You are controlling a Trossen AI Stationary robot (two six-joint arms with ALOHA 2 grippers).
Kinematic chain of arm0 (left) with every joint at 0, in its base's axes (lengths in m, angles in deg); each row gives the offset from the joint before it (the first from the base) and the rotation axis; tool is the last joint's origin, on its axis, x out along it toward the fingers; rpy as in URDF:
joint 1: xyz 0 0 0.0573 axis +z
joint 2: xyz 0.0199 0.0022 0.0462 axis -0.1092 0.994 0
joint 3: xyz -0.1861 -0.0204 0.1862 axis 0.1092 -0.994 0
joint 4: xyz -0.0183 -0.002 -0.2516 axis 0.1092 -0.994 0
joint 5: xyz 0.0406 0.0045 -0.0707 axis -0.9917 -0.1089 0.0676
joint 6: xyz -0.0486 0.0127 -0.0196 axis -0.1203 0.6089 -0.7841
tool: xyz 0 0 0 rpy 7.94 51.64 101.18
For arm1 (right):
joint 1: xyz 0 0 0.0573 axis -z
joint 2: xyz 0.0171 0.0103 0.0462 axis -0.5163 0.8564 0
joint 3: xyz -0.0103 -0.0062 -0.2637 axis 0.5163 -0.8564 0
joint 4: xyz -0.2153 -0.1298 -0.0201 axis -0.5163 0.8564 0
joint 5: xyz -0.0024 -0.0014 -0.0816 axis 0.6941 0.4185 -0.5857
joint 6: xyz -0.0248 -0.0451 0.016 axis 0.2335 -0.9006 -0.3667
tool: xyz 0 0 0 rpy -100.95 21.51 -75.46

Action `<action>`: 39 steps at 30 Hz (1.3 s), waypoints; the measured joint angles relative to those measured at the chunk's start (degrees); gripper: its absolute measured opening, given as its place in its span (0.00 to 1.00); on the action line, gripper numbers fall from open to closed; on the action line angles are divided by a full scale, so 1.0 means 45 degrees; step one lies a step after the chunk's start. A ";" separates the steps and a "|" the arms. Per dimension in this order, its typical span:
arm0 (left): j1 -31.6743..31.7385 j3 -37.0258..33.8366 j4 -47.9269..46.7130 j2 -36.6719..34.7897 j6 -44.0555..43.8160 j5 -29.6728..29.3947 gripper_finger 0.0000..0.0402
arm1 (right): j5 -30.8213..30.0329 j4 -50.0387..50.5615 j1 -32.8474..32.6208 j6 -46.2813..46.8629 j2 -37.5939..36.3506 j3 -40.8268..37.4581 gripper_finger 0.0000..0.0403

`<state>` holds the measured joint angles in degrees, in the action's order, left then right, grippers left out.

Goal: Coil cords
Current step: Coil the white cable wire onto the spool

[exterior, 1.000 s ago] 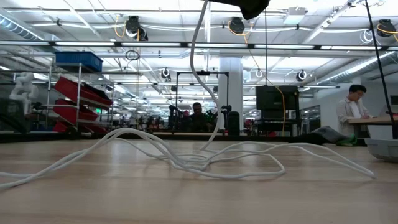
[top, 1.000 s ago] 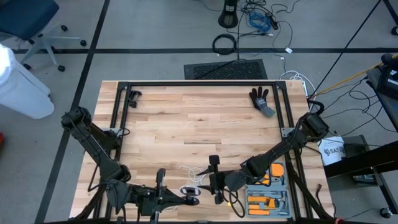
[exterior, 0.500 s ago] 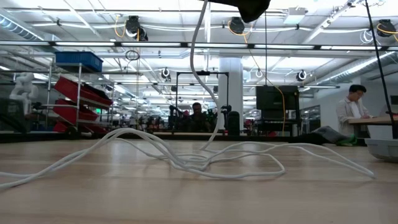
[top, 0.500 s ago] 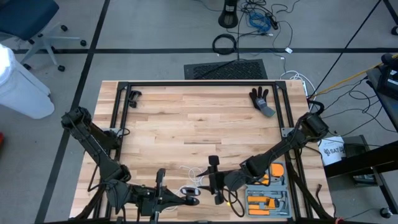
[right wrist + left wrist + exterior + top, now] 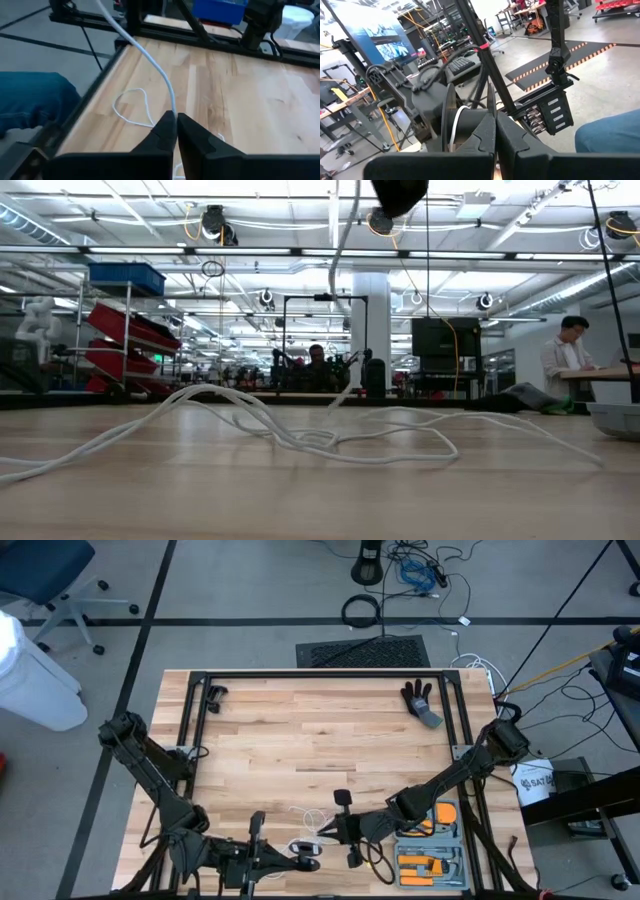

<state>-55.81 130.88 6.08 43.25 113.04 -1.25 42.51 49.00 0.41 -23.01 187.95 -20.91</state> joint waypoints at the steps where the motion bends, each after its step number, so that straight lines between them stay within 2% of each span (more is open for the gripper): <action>1: 0.0000 0.0000 -0.0021 0.0000 0.0000 -0.0004 0.00 | -0.0001 0.0297 -0.0053 -0.0005 -0.0168 0.0000 0.02; 14: -0.0062 0.0000 -0.0028 0.0000 -0.0162 -0.0062 0.00 | 0.0062 0.2091 -0.0710 -0.0323 -0.2176 0.0000 0.00; 19: -0.0150 0.0000 -0.0689 0.0000 -0.0736 -0.0899 0.00 | 0.1235 0.2960 -0.0976 -0.0297 -0.2695 0.0000 0.00; 24: -0.0189 0.0000 -0.2186 0.0000 -0.1798 -0.1281 0.00 | 0.2013 0.2978 -0.1411 -0.0277 -0.3045 0.0000 0.00; 39: 0.0608 0.0000 -0.3684 0.0000 -0.3952 -0.0757 0.00 | 0.1914 0.1979 -0.1822 -0.0609 -0.3348 0.0000 0.00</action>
<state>-53.07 130.88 -10.50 43.25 95.26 -4.65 51.13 57.91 -7.79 -25.75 172.88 -20.91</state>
